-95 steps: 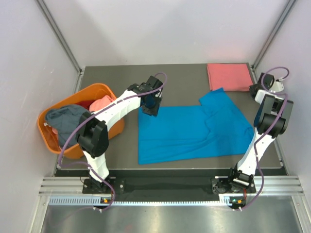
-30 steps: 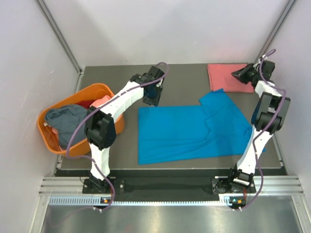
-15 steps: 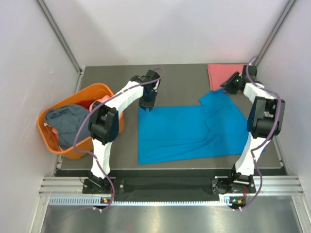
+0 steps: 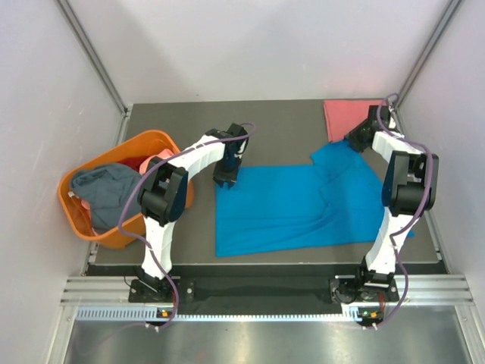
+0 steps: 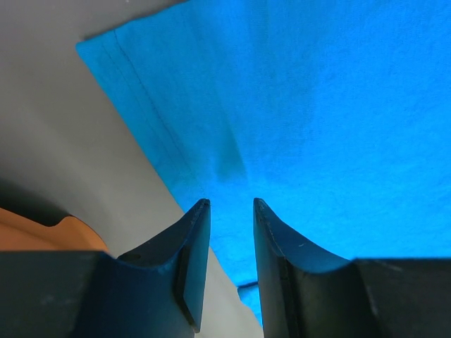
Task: Fold and stack the t-shirts
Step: Fold the tshirt
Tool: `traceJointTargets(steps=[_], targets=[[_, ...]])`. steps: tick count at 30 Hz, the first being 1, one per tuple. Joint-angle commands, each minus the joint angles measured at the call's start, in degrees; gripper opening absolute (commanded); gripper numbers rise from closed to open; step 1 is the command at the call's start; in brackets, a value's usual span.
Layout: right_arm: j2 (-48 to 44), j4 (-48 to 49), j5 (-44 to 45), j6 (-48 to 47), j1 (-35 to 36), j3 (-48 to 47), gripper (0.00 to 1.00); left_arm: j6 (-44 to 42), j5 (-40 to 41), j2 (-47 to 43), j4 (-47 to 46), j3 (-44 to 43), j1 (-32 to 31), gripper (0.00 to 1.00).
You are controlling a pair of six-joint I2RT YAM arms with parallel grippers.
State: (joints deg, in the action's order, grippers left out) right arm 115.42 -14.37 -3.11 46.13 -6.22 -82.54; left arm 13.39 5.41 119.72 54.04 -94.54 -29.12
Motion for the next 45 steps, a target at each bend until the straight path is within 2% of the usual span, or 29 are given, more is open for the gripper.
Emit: traceJointTargets(steps=[1,15,30,45], targets=[[-0.28,0.83,2.59,2.03,0.42,-4.11,0.34,-0.47,0.13,-3.44,-0.96,-0.47,0.3,0.36],[4.91,-0.13,2.32,3.79,0.51,-8.95,0.33,-0.99,0.74,-3.0,0.01,-2.49,0.3,0.36],[3.32,-2.05,4.33,5.46,1.21,-7.19,0.32,-1.52,1.88,-3.53,1.07,-5.04,0.3,0.36],[2.18,-3.3,5.31,5.02,1.38,-5.79,0.31,-3.45,3.64,1.74,4.23,-12.51,0.91,0.36]])
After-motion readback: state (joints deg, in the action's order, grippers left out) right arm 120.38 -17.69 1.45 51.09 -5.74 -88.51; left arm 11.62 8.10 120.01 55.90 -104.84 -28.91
